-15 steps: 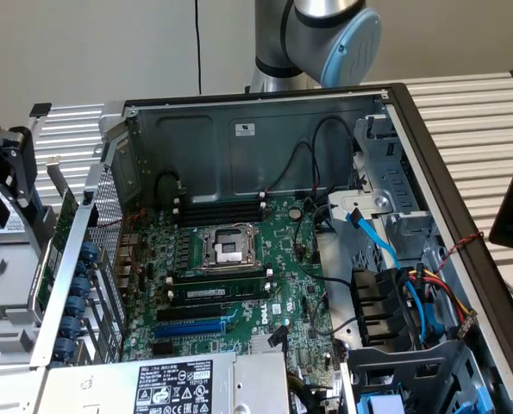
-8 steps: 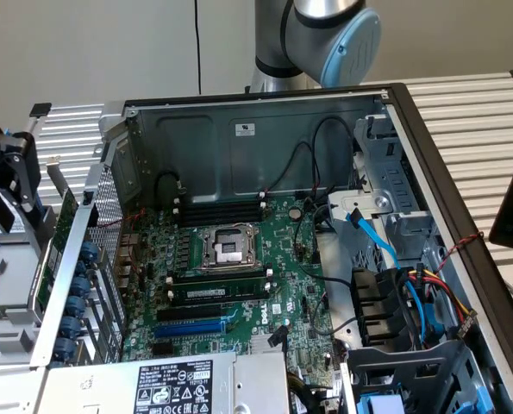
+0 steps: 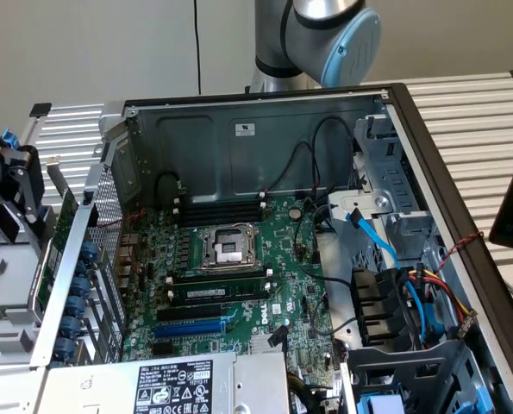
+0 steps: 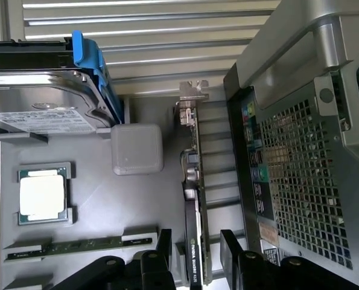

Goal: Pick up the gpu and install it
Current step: 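Pick up the gpu and move the gpu toward the slot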

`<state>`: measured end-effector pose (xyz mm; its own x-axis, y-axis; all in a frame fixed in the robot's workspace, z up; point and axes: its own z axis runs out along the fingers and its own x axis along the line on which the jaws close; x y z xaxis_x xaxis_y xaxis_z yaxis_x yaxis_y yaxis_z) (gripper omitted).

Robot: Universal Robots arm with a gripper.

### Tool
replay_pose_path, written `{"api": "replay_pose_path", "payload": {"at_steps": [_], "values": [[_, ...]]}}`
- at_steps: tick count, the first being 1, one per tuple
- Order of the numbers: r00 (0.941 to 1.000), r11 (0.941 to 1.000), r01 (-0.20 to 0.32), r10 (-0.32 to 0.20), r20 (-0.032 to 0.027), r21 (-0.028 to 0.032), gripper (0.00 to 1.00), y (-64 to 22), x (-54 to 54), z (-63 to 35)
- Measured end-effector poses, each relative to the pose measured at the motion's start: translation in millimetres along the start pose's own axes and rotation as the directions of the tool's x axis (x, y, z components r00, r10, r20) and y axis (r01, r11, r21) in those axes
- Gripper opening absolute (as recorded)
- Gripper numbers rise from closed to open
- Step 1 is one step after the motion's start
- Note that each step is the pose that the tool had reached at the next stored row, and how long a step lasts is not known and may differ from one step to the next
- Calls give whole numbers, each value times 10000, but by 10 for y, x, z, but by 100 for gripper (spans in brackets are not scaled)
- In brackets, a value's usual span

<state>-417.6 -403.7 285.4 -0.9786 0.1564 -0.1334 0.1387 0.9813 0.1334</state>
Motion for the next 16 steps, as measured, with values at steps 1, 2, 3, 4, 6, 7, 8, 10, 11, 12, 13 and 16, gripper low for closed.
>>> {"api": "replay_pose_path", "payload": {"at_steps": [1,2,3,4,6,7,8,10,11,12,13,16], "values": [[10000,10000,-13,13,9,-18,45,-6,1,11],[10000,10000,-25,25,24,-38,45,-12,2,23],[10000,10000,-36,37,41,-56,45,-16,3,33],[10000,10000,-48,48,57,-73,45,-21,4,44],[9999,9999,-75,76,70,-88,47,-35,7,73],[9999,9999,-86,87,71,-98,47,-44,8,89],[9999,9999,-99,100,73,-113,53,-53,9,107],[9999,9998,-126,127,72,-145,53,-70,12,141],[9999,9998,-137,138,68,-167,53,-78,14,156],[9999,9997,-147,149,64,-197,53,-83,15,170],[9999,9996,-158,160,60,-235,53,-87,15,185],[9998,9994,-191,193,53,-302,53,-91,-5,234]]}}
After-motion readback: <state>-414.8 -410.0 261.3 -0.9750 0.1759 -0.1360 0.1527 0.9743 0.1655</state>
